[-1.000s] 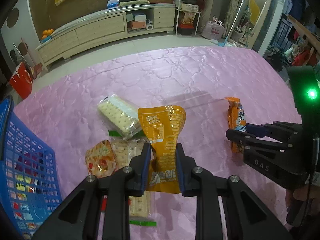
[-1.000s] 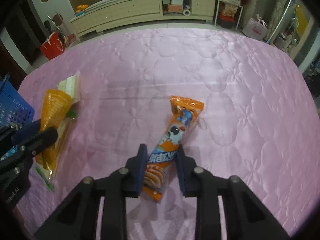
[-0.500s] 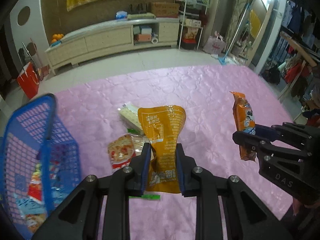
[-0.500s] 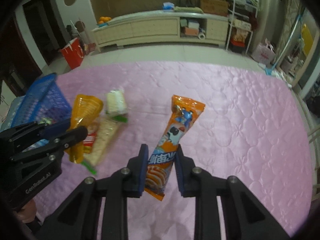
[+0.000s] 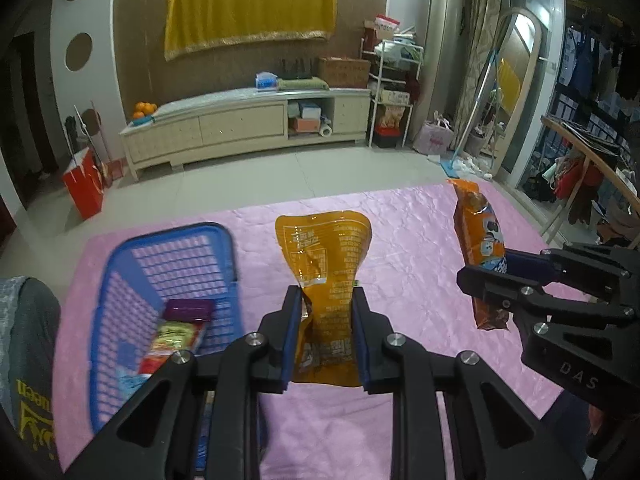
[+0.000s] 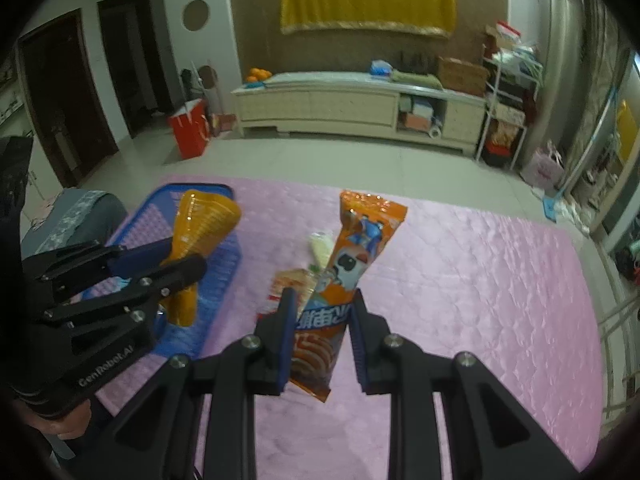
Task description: Organize snacks
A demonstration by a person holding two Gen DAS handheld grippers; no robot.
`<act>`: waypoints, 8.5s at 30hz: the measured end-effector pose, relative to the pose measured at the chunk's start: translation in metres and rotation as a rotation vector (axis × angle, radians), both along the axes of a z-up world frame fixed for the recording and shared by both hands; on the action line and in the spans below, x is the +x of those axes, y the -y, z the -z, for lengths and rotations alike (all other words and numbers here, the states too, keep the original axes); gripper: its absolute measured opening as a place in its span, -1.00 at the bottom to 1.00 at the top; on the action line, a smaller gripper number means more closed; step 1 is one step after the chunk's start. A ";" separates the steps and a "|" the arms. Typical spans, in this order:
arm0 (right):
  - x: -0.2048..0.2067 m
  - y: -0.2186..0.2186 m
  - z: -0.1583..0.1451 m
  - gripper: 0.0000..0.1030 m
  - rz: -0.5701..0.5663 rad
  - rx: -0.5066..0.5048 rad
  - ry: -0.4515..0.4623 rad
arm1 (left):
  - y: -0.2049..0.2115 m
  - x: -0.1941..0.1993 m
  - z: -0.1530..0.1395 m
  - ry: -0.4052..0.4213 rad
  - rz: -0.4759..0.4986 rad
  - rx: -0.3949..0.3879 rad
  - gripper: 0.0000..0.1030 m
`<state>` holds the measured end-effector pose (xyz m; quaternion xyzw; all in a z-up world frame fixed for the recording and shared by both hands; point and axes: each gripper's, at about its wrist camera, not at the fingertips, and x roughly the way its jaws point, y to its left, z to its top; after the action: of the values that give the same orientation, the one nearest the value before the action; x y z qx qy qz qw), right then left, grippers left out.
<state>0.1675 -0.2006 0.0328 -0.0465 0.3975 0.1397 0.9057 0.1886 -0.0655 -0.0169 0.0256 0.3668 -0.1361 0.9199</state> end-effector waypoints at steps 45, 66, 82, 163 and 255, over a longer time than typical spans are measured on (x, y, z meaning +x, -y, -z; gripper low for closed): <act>0.069 -0.196 0.068 0.30 -0.206 -0.162 -0.136 | -0.173 0.018 0.037 -0.101 -0.242 -0.045 -0.56; 0.044 -0.138 0.045 0.63 -0.133 -0.082 -0.126 | -0.131 0.015 0.022 -0.101 -0.172 -0.015 -0.54; 0.070 -0.091 0.076 0.63 -0.045 0.011 -0.186 | -0.105 0.065 0.064 -0.216 -0.128 -0.012 -0.52; 0.094 0.087 0.162 0.63 0.146 0.012 -0.244 | 0.060 0.126 0.172 -0.294 -0.127 0.128 -0.30; 0.051 -0.107 0.047 -0.75 -0.182 0.009 -0.115 | -0.136 0.011 0.027 -0.083 -0.249 -0.040 0.45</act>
<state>0.2189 -0.0938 -0.0142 -0.0701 0.4424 0.2256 0.8651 0.1999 0.0708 -0.0442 -0.0442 0.4023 -0.0291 0.9140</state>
